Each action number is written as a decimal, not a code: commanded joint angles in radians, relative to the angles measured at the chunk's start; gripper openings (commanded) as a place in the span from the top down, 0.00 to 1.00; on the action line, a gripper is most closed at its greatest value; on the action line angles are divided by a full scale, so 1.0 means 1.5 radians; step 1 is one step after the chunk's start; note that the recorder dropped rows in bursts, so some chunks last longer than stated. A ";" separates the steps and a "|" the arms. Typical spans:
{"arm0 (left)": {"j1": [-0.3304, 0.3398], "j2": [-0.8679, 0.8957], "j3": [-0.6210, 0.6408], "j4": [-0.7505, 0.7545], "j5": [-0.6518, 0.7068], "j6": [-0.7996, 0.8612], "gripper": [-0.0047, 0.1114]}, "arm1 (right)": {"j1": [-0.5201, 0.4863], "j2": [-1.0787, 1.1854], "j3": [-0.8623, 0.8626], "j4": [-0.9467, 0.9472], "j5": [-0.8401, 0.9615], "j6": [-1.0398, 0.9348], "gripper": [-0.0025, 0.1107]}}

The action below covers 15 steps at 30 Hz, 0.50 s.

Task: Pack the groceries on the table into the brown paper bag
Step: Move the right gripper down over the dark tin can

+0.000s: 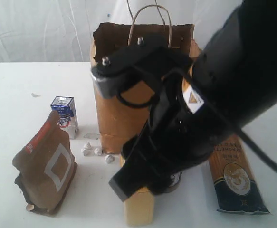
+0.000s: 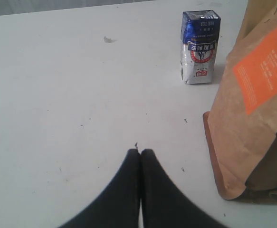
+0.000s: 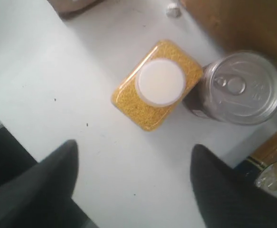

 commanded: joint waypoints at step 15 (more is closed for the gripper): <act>0.001 -0.003 0.003 0.000 0.000 -0.001 0.96 | -0.150 -0.008 0.080 -0.057 -0.085 0.039 0.29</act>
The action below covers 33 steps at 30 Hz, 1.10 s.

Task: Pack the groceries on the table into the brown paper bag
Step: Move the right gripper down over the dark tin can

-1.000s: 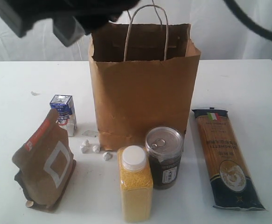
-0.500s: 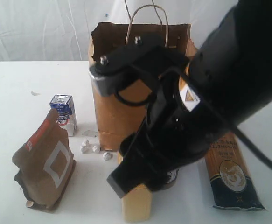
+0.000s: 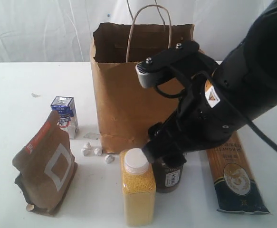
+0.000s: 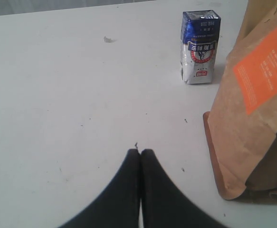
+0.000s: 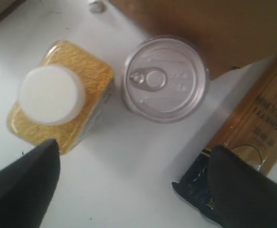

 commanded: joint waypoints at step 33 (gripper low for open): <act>0.001 -0.003 0.003 0.000 0.000 -0.001 0.96 | -0.126 0.142 0.002 0.143 -0.086 -0.498 0.29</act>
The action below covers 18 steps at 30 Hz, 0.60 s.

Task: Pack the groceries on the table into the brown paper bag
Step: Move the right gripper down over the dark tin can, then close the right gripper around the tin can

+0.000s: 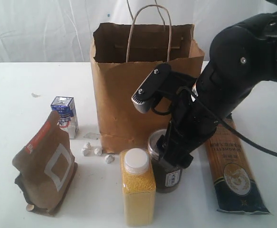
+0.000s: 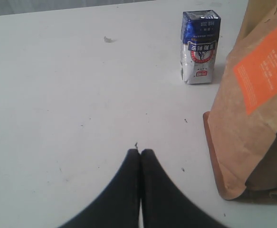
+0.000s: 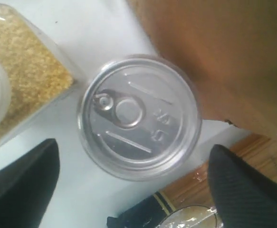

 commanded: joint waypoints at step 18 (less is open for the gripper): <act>0.001 -0.003 0.003 0.000 0.000 -0.001 0.96 | -0.029 0.067 0.002 0.034 -0.033 -0.090 0.29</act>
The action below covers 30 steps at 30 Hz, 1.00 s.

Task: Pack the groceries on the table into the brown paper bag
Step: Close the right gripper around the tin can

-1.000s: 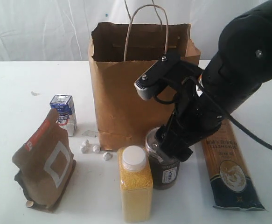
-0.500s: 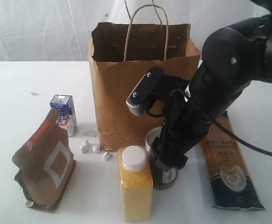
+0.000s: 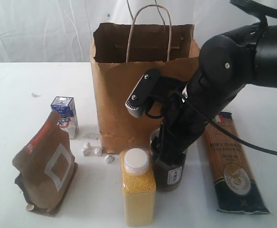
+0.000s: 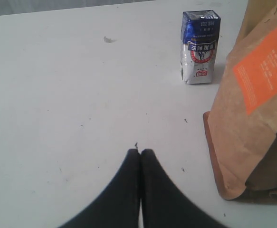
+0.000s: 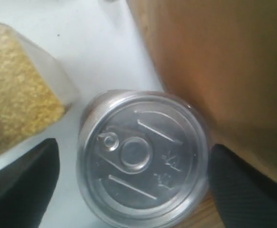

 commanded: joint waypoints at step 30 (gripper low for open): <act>0.001 -0.003 0.003 0.000 0.000 -0.001 0.96 | -0.017 -0.033 0.004 0.021 0.089 0.002 0.28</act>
